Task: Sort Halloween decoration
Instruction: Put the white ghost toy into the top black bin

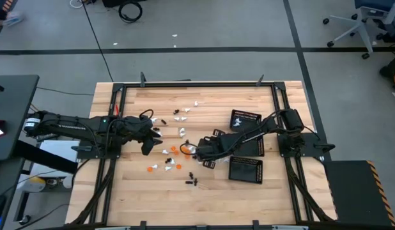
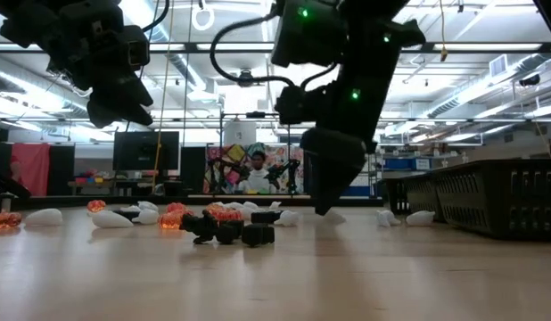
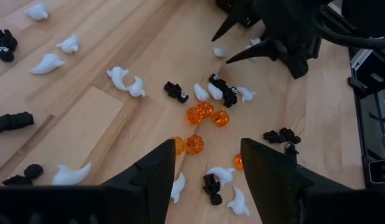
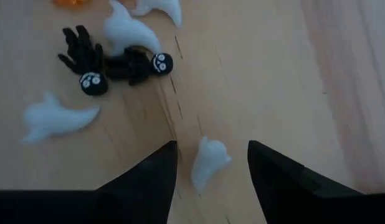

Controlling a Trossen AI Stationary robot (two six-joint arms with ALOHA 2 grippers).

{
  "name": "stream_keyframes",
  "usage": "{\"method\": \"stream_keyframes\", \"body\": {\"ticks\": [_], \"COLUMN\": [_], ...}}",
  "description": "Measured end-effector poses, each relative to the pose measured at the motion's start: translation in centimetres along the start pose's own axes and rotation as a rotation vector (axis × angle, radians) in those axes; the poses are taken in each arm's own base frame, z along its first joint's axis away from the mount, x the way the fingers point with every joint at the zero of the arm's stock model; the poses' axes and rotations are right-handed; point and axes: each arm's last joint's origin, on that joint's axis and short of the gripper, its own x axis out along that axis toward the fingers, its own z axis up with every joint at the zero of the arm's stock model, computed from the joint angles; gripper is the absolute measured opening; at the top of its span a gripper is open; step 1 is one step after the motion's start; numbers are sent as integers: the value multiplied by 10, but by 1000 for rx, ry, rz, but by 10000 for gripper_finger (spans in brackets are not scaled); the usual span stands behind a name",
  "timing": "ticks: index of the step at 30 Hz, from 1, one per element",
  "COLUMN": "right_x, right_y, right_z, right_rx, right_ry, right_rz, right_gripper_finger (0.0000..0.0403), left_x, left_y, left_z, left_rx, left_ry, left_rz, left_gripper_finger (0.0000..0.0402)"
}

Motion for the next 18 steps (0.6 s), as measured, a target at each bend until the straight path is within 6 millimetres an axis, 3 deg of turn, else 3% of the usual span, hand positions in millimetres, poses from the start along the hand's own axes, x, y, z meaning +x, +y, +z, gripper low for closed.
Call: {"method": "stream_keyframes", "body": {"ticks": [12,18], "right_x": [8,11], "right_y": [1,-3], "right_z": [-10,-7], "right_rx": [46,28], "right_ry": [-6,15], "right_rz": [19,73], "right_gripper_finger": [183,147], "left_x": [0,0], "left_y": [0,0], "left_z": [0,0], "left_rx": [2,4], "left_ry": [11,11], "left_rz": [-16,-16], "left_gripper_finger": [192,192]}}
